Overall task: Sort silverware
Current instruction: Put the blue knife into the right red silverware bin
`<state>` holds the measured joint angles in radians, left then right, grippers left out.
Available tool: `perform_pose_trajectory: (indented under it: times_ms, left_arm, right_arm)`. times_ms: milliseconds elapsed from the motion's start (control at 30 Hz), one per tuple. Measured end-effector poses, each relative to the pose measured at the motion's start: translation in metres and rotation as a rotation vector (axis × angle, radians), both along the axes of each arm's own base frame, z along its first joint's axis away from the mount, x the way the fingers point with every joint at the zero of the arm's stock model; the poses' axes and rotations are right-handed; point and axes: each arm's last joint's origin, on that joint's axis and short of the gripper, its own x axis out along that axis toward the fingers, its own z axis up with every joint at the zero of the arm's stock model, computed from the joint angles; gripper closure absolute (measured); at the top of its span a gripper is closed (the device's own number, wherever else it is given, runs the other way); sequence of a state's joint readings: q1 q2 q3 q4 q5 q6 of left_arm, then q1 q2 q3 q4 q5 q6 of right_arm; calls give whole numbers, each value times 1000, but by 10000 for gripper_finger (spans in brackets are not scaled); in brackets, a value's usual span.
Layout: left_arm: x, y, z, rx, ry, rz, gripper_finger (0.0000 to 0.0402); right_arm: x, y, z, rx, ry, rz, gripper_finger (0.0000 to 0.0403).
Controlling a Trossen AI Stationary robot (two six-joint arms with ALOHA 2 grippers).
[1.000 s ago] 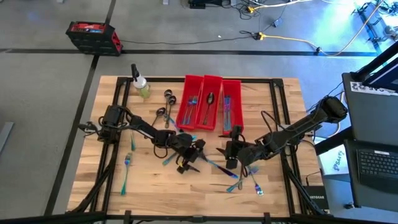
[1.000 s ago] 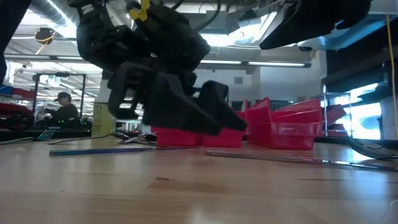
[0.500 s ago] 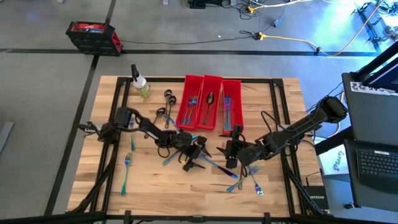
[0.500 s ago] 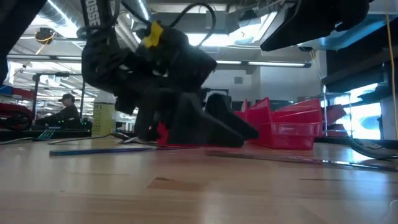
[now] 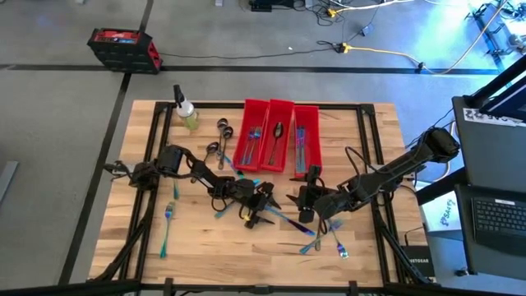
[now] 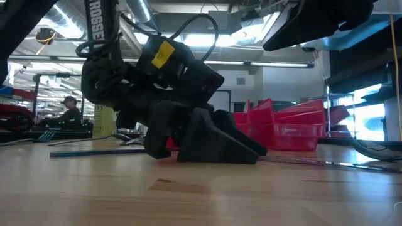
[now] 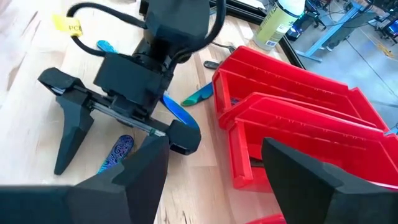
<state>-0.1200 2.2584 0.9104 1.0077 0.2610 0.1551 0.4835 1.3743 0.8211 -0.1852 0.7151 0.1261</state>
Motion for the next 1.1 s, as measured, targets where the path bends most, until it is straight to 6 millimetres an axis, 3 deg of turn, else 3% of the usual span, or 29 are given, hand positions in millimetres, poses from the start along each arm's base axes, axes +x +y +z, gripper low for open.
perform_pose_trajectory:
  times_ms: [200, 567, 1100]
  left_arm:
    - [2, 0, -7, -8, 18, 15, 136]
    - [0, 3, -12, 10, 76, 32, 266]
    - [0, 7, -13, 2, 95, 90, 362]
  right_arm:
    - [0, 0, 0, 1, -1, 0, 162]
    - [0, 0, 0, 1, -1, 0, 162]
    - [0, 0, 0, 8, 1, 9, 162]
